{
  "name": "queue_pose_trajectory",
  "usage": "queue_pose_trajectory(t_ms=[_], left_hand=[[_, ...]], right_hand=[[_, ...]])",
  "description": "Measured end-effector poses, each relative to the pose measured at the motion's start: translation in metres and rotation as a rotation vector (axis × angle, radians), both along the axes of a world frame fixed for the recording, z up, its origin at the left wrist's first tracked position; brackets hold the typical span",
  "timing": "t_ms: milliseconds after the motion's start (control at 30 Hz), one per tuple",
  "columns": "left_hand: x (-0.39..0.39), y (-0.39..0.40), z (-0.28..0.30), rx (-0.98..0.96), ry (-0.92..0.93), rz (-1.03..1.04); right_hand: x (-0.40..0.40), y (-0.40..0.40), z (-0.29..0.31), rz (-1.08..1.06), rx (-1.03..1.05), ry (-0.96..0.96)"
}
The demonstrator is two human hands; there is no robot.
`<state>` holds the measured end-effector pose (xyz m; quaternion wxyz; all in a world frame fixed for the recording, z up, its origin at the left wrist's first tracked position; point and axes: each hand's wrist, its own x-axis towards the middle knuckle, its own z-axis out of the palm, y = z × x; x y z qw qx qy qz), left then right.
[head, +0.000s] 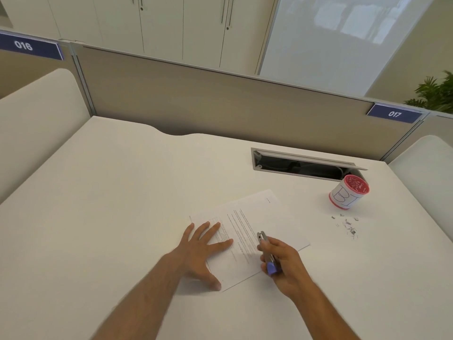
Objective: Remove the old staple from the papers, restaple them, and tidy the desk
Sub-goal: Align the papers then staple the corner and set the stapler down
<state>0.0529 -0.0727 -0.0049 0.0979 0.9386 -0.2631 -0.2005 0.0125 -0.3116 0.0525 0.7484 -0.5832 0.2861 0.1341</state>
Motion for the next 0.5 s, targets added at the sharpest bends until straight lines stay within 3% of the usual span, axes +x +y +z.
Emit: queue_pose_trajectory(t_ms=[133,267,500], left_hand=[[0.002,-0.002,0.000,-0.005,0.010,-0.006],[0.006,-0.007,0.002,-0.013,0.003,-0.007],[0.009,-0.010,0.004,-0.028,-0.020,-0.027]], right_hand=[[0.029,-0.030,0.005,-0.120,-0.104,-0.019],[0.075,-0.067,0.004,-0.200,-0.383,-0.126],[0.161,-0.116,-0.006,-0.213,-0.829,-0.089]])
